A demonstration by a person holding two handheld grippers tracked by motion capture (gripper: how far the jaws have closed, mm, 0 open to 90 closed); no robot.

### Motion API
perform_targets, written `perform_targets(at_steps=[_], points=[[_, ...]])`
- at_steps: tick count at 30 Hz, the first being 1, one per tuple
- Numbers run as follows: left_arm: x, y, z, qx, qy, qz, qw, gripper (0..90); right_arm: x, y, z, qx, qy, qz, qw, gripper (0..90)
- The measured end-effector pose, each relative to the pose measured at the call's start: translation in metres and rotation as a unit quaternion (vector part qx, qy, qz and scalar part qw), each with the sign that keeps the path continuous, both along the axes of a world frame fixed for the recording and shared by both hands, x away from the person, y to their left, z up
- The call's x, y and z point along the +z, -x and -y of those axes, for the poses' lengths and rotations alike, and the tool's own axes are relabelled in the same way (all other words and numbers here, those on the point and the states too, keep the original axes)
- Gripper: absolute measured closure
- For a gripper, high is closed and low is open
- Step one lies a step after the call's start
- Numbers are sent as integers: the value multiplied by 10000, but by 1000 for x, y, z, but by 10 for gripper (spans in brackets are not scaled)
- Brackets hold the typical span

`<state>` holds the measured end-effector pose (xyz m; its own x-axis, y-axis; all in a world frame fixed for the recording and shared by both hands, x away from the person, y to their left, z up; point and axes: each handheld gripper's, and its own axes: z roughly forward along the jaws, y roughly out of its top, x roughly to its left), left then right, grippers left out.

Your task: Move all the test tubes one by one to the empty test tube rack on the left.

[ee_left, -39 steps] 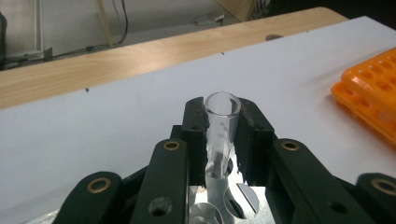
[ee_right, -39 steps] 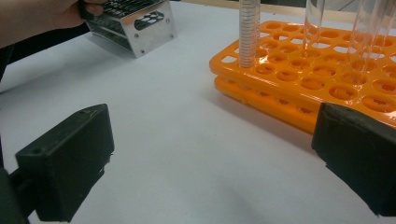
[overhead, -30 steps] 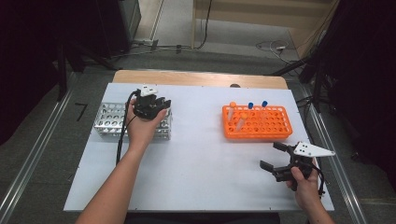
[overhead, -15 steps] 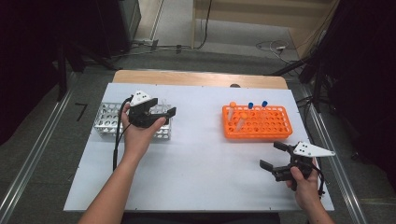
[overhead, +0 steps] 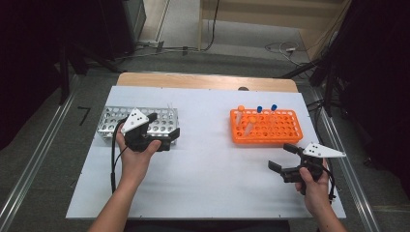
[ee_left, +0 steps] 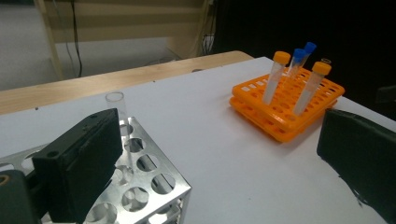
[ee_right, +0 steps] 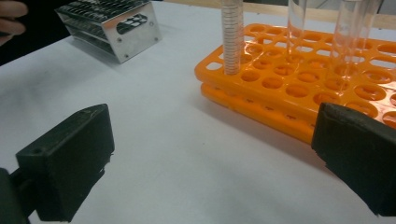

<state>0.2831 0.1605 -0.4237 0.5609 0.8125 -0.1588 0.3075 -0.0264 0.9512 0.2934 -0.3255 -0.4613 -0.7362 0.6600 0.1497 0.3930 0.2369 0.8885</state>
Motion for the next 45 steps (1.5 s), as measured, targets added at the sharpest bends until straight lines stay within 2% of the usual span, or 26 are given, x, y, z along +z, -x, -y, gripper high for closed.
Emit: perform_targets(at_steps=[5,12,15,18,21,25,28,30,34,36,43,45], points=[[-4,13,-1,-46,97,65,9999,0,6,-7,-3,-160,45,-43,9999,0],[-4,16,1,-109,90,143,9998,0,20,-22,-7,-359,13,15,9994,0],[-5,17,1,-151,105,140,9997,0,24,-35,-10,-722,59,42,9974,24],[-6,17,3,-169,39,137,9998,0,25,-44,-11,-855,128,60,9962,28],[-7,17,3,-171,43,123,9998,0,21,-59,-12,-1183,287,-92,9925,49],[-9,16,2,-179,62,99,9998,0,14,-75,-11,-1587,315,-277,9864,164],[-10,15,3,-191,79,82,9998,0,8,-82,-14,-1694,376,-265,9845,245],[-11,15,3,-202,99,77,9997,0,3,-84,-16,-1691,431,-257,9843,315],[-12,15,4,-230,78,55,9997,0,-4,-89,-21,-1541,435,-173,9869,470],[-13,15,3,-239,66,50,9997,0,-6,-90,-23,-1560,421,-163,9867,530],[-15,16,1,-207,95,23,9997,0,-14,-93,-28,-1681,609,-141,9838,628],[-15,16,0,-201,86,4,9998,0,-16,-92,-29,-1719,671,-64,9828,646]])
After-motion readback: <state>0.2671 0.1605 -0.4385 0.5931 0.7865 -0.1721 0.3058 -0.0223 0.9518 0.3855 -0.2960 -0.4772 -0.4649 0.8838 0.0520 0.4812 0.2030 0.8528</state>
